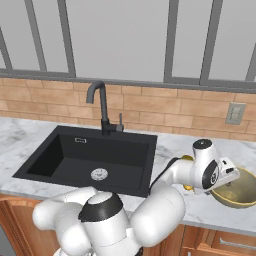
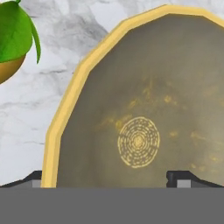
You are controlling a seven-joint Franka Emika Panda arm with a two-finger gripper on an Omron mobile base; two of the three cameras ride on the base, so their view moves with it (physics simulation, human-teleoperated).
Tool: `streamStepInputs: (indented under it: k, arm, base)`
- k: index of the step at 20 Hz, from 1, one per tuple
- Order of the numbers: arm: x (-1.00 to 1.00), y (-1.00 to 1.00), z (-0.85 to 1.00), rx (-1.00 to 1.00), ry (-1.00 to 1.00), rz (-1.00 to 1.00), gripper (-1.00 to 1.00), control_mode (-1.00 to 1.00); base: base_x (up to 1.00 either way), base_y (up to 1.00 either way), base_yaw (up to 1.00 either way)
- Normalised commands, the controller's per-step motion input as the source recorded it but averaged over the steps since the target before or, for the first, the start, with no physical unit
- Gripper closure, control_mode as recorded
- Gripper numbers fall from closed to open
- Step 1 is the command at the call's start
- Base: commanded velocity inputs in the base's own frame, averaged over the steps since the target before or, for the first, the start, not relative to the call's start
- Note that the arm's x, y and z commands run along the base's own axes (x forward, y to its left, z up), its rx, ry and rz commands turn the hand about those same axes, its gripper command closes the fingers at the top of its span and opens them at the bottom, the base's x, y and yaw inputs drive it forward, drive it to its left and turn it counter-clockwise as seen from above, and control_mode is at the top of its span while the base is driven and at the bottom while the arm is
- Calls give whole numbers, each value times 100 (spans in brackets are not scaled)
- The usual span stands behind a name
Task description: Remove the lemon and orange from the sink. Then move the bowl and cup from the counter to the sink for washing.
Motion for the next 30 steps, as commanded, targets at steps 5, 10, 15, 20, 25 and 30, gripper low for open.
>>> streamStepInputs:
  k: [5, 10, 15, 20, 25, 30]
  arm:
    - [6, -1, -10, 0, 0, 0, -100, -100]
    - [7, 0, -9, 0, 0, 0, -100, -100]
    - [0, -4, -11, 0, 0, 0, -100, -100]
    - [0, -1, -17, 0, 1, 0, 100, -100]
    - [0, -1, -18, 0, 3, 0, 100, -100]
    - [0, -1, -11, 0, 0, 0, 100, -100]
  base:
    - [0, 0, 0]
    - [0, 0, 0]
    - [0, 0, 0]
    - [0, 0, 0]
    - [0, 0, 0]
    - [0, 0, 0]
